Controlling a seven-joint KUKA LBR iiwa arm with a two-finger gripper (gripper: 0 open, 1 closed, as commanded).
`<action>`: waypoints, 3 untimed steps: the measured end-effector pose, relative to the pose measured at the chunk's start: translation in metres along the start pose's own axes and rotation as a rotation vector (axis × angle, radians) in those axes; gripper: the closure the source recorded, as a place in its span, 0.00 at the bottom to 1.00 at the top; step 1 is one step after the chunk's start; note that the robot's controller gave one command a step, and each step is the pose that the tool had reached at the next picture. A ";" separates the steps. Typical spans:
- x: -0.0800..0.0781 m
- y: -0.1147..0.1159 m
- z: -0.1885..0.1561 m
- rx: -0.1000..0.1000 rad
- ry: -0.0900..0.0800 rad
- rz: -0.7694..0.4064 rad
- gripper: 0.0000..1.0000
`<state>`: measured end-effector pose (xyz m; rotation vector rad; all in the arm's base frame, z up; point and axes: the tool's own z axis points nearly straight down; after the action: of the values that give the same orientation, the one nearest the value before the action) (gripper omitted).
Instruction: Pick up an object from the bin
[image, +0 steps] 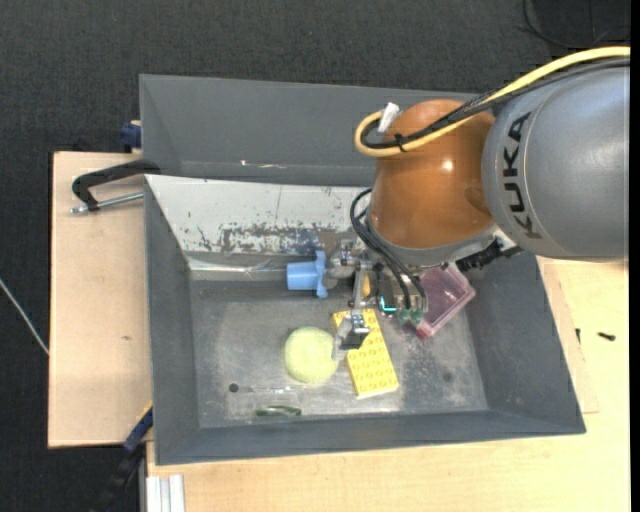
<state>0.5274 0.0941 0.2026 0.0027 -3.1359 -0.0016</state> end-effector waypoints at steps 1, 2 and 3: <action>-0.001 -0.001 -0.004 -0.001 -0.007 0.001 0.00; 0.000 0.005 0.016 -0.002 -0.016 0.093 0.00; 0.009 -0.017 0.062 -0.004 -0.007 0.204 0.00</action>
Offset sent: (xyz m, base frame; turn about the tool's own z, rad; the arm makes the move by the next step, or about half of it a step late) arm -0.0139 0.0237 -0.0745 0.2882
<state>0.5185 0.0769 0.1402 -0.3179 -3.1269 -0.0068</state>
